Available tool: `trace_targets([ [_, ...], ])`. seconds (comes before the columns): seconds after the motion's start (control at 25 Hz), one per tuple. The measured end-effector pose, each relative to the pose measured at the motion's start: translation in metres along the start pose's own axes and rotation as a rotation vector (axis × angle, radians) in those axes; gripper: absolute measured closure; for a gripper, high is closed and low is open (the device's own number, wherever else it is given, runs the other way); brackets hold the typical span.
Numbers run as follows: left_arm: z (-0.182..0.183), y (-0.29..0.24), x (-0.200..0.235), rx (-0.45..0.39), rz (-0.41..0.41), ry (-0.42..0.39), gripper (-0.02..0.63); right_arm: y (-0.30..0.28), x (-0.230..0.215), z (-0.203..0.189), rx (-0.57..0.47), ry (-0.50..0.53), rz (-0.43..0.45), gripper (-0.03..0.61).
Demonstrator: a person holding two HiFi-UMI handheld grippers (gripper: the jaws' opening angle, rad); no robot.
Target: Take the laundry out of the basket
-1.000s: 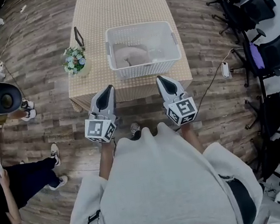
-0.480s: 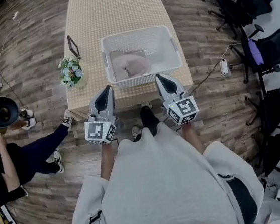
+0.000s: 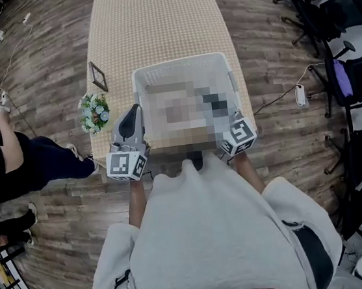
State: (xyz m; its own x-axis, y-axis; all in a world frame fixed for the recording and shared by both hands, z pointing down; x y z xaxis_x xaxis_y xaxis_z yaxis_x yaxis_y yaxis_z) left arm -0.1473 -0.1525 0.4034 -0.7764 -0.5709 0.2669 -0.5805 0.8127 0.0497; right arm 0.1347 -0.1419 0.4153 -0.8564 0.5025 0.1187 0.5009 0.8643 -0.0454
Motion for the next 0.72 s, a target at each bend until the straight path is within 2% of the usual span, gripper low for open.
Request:
trace_targets([
  [0.28,0.012,-0.037,0.012,-0.037,0.064,0.002,0.604,-0.035,-0.041,0.002,-0.034,-0.010,0.043,0.580],
  [0.52,0.010,-0.049,0.025,-0.034,0.109,0.003,0.604,-0.060,-0.052,-0.008,-0.013,-0.022,0.086,0.580],
  [0.72,0.004,-0.055,0.039,-0.013,0.108,0.024,0.604,-0.073,-0.053,-0.015,0.013,-0.031,0.070,0.578],
])
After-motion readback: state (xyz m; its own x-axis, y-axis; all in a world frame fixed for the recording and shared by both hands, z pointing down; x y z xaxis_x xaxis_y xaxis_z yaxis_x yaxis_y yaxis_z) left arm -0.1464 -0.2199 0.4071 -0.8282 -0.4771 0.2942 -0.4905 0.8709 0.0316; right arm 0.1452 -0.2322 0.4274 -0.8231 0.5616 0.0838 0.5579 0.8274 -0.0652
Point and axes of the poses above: the fingertips, and each gripper's own axes: y backward along the fingers, x to its left, z out of its top, the point moved 10 cm from there along y, backward along the fingers, and after that the axes turned 12 degrees about y, right-handed, at the moved point
